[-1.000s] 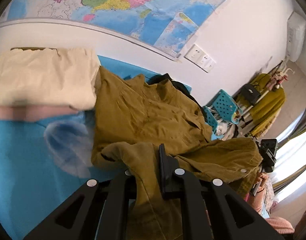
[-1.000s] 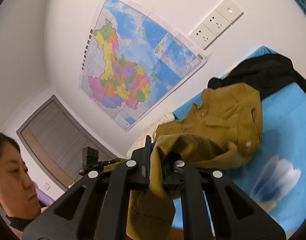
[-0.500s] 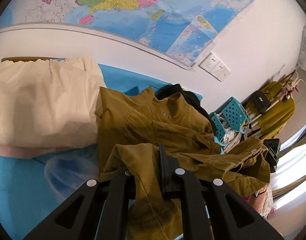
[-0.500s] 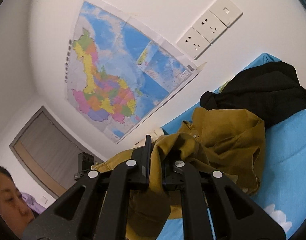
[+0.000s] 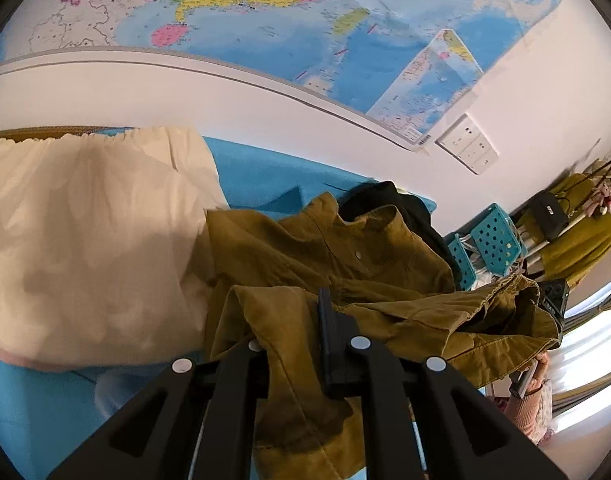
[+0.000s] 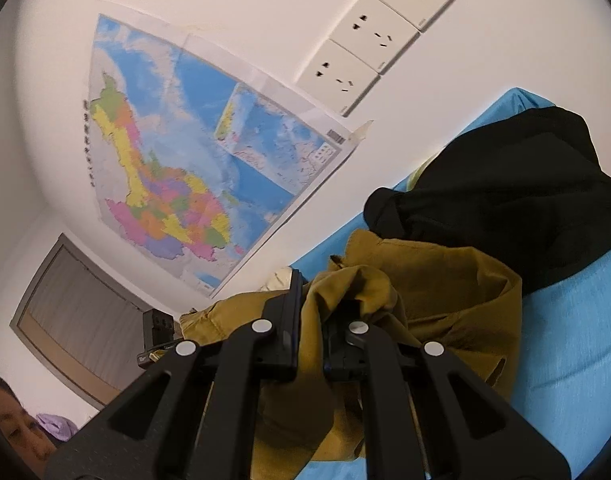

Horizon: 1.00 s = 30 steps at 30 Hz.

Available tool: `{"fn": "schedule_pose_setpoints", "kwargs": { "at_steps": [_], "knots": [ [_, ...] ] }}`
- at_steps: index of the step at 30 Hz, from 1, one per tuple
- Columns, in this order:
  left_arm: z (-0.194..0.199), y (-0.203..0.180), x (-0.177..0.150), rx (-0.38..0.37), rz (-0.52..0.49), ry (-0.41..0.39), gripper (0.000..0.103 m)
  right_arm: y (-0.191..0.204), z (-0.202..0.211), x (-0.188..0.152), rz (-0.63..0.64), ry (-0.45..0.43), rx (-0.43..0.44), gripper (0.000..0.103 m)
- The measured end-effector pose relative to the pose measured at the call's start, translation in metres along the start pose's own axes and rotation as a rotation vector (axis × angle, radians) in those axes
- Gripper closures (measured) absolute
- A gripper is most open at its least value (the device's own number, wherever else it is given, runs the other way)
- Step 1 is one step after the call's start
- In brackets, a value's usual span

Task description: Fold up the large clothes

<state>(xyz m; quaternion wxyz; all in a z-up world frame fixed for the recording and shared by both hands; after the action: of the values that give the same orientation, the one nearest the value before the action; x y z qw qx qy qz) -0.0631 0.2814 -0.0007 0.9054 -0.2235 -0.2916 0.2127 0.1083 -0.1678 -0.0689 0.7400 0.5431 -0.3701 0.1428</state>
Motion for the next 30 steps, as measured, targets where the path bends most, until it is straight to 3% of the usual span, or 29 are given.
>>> {"fn": "schedule_pose_setpoints", "kwargs": {
  "at_steps": [13, 30],
  "knots": [
    [-0.044, 0.015, 0.037, 0.048, 0.052, 0.047, 0.095, -0.05, -0.033, 0.012, -0.106, 0.034, -0.051, 0.095],
    [-0.093, 0.038, 0.059, 0.107, 0.122, 0.119, 0.094, -0.095, -0.069, 0.014, -0.231, 0.075, -0.129, 0.093]
  ]
}}
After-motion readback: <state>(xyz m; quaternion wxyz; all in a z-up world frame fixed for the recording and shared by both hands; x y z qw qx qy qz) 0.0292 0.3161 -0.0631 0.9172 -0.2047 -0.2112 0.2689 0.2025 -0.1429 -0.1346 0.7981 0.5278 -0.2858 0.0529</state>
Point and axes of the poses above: each gripper's, at about its wrist camera, not at the fingertips, and z roughly against the way its jaws point, y to its left, x to its top, the point moved 6 cm from there along -z, roughly the way its jaws point, and after that the axes turned 8 degrees about z, right-handed, at the moved point
